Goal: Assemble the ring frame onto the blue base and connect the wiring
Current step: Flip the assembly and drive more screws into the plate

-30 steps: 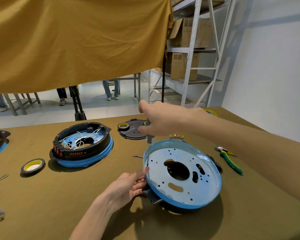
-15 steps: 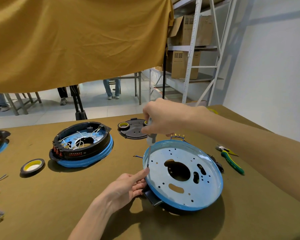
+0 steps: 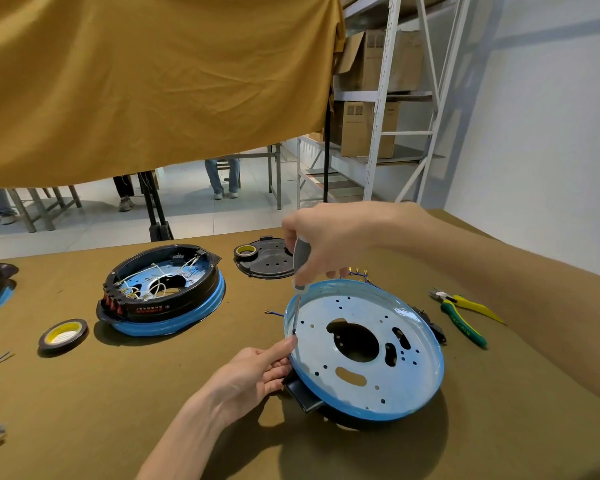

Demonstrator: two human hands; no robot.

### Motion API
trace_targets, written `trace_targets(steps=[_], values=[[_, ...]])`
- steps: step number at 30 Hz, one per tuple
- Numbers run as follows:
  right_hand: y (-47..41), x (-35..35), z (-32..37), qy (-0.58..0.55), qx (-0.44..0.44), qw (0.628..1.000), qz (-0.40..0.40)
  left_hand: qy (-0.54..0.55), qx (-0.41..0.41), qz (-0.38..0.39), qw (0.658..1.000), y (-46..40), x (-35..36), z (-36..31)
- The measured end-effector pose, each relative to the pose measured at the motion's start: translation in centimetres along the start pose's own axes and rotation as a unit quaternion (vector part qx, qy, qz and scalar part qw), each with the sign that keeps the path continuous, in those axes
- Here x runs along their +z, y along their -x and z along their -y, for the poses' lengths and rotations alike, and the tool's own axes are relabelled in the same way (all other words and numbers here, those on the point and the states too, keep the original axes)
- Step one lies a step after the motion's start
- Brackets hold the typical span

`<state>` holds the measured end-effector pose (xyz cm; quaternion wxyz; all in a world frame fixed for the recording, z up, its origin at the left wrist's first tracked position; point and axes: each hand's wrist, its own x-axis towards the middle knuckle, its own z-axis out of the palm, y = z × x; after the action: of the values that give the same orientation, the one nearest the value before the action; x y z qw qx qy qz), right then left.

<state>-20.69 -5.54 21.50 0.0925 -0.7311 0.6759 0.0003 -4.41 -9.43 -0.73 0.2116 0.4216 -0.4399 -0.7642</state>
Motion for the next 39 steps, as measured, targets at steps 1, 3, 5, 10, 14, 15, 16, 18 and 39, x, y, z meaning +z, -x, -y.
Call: trace_targets(steps=[1,3,5,10,14,15,16,18,39], values=[[0.1,-0.1,0.0,0.002,0.003,1.0,0.003,0.001,0.0,0.0,1.0,0.0,0.0,0.1],[0.2,0.1,-0.1,0.026,0.005,1.0,-0.016,0.002,-0.001,-0.002,1.0,-0.2,0.0,0.1],[0.0,0.5,0.0,0.035,0.0,0.999,-0.042,0.001,-0.004,0.0,1.0,-0.2,0.0,0.1],[0.0,0.2,0.1,0.009,-0.007,1.0,-0.007,-0.002,-0.001,-0.006,1.0,-0.3,0.0,0.2],[-0.2,0.7,-0.2,0.003,-0.017,0.999,-0.048,0.0,-0.001,-0.003,1.0,-0.3,0.0,0.2],[-0.2,1.0,-0.2,0.0,-0.015,0.998,-0.057,-0.001,-0.003,-0.004,1.0,-0.3,0.0,0.2],[-0.3,1.2,-0.2,0.004,-0.013,0.998,-0.064,-0.004,-0.004,-0.004,1.0,-0.3,0.1,0.2],[-0.5,1.3,-0.1,0.017,-0.006,0.997,-0.07,-0.009,-0.003,-0.001,1.0,-0.2,0.1,0.2],[-0.2,1.6,-1.3,0.057,-0.016,0.994,-0.097,-0.033,0.006,0.002,0.999,-0.4,0.0,0.3]])
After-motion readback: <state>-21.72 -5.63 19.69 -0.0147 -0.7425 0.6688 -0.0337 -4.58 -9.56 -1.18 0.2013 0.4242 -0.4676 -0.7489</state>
